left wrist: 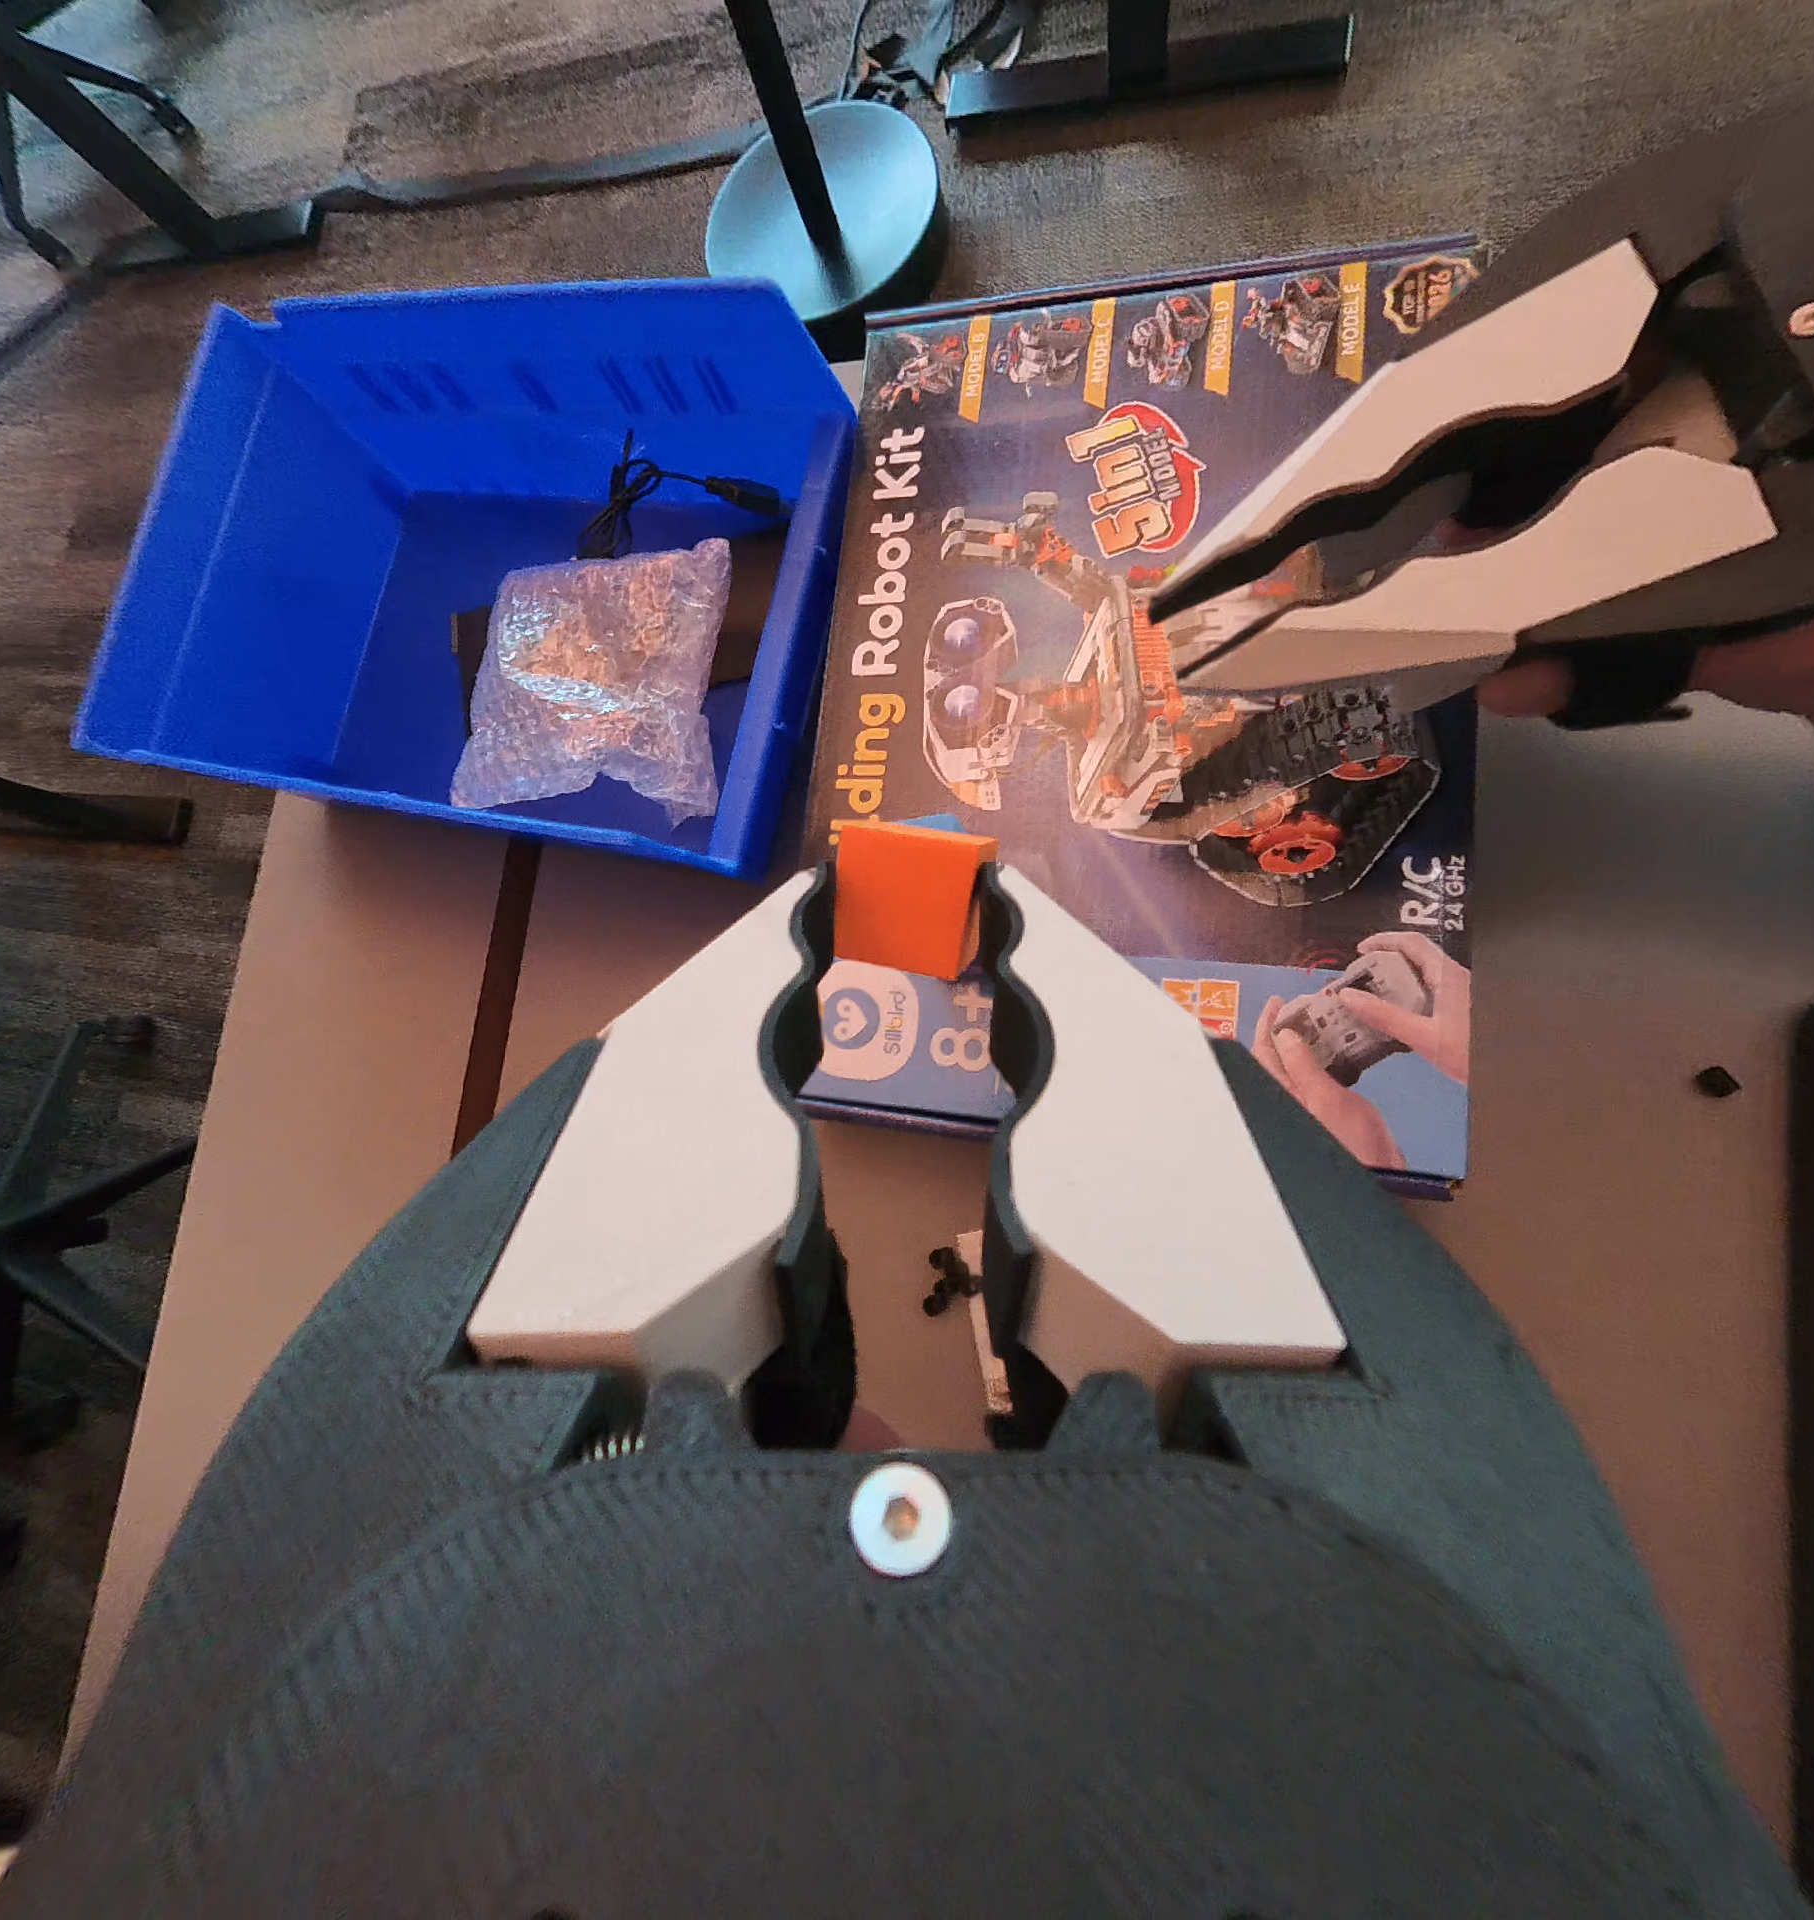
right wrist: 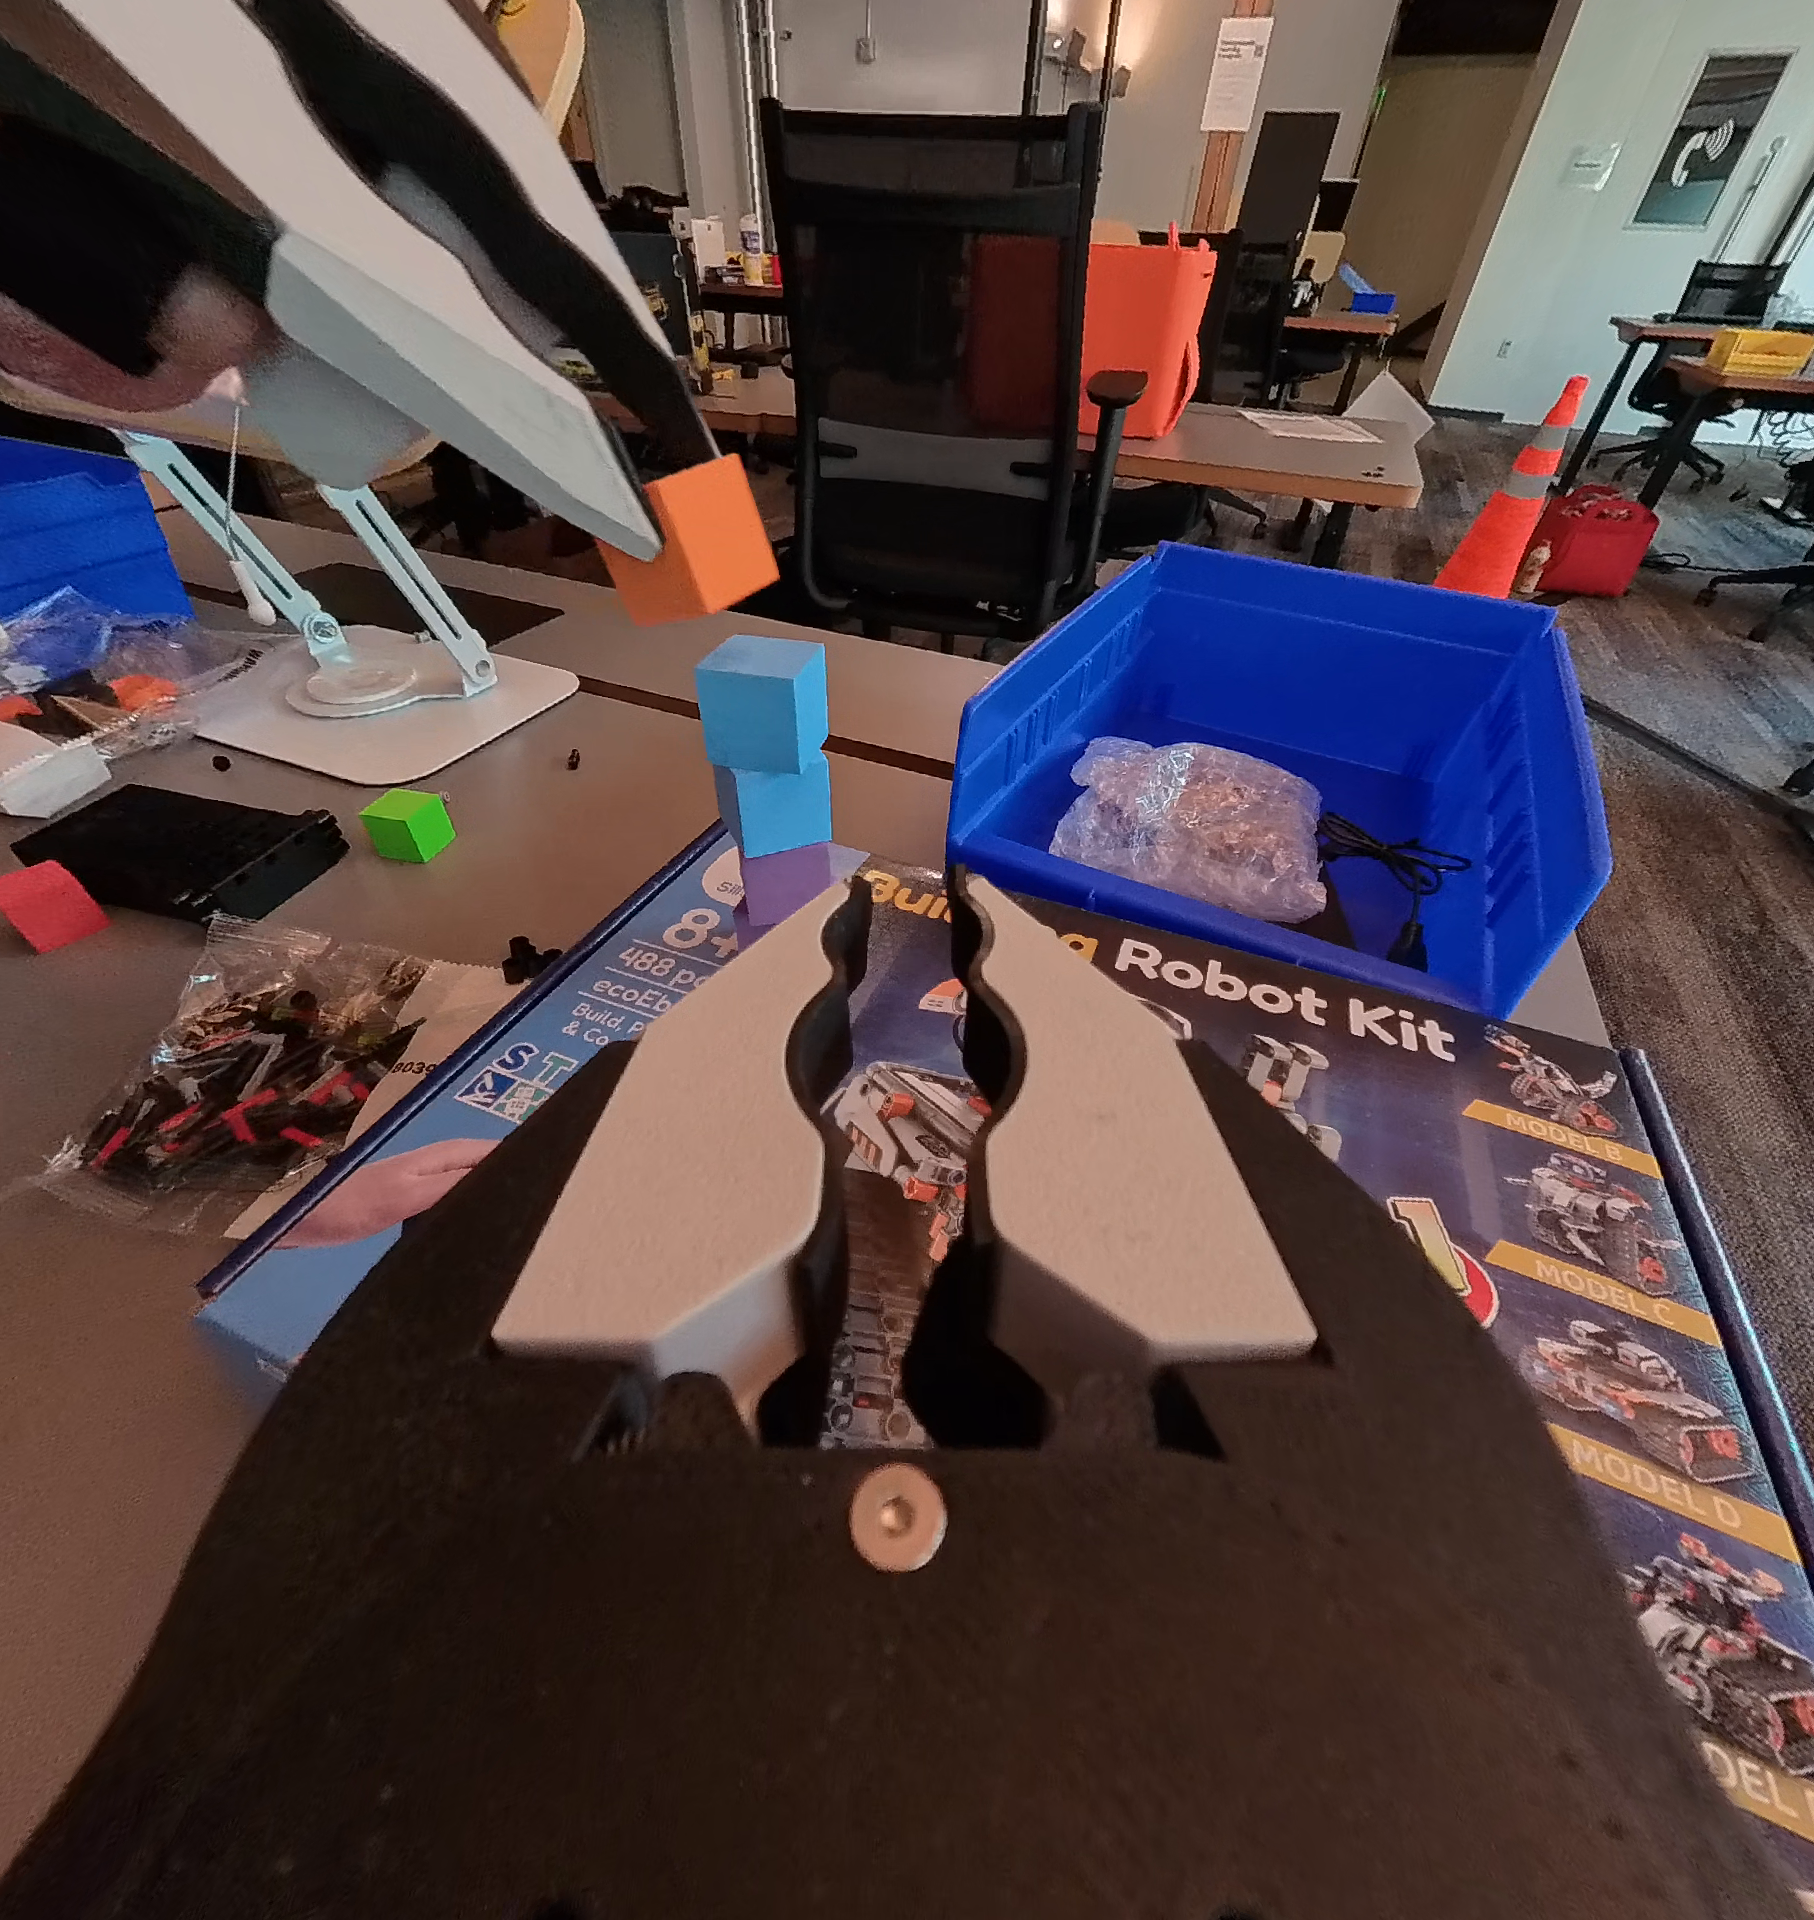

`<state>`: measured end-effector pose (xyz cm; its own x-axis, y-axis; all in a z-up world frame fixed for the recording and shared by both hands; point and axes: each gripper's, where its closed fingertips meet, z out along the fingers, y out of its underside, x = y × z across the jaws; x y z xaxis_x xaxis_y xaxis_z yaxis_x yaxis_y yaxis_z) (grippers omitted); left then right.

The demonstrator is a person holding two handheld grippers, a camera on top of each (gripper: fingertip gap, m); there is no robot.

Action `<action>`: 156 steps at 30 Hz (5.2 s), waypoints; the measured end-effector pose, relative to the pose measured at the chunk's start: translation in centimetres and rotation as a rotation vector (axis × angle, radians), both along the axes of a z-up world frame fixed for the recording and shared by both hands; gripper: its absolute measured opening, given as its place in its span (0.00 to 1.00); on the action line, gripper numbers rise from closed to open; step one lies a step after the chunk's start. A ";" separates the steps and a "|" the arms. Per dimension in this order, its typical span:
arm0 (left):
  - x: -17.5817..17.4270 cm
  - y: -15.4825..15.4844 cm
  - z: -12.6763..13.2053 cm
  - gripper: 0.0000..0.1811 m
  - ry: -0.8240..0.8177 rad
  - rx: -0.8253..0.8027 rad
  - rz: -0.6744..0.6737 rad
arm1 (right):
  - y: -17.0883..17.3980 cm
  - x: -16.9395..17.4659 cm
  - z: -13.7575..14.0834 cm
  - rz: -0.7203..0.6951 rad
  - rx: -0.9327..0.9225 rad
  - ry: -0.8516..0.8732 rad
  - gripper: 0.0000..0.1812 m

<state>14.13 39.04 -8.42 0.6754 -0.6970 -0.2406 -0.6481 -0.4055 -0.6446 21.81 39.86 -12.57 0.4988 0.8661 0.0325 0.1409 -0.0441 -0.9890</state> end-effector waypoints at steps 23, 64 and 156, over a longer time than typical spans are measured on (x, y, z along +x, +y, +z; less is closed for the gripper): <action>-0.4 1.3 0.4 0.22 0.024 0.017 0.031 | -0.2 -0.1 0.3 0.005 0.005 0.012 0.08; -4.3 -2.8 1.6 0.16 0.104 0.051 0.027 | -0.4 -0.6 -0.1 0.018 -0.001 0.000 0.07; -18.8 -22.0 -16.2 0.09 0.223 -0.107 0.492 | -1.3 -1.0 0.4 0.057 0.001 0.022 0.07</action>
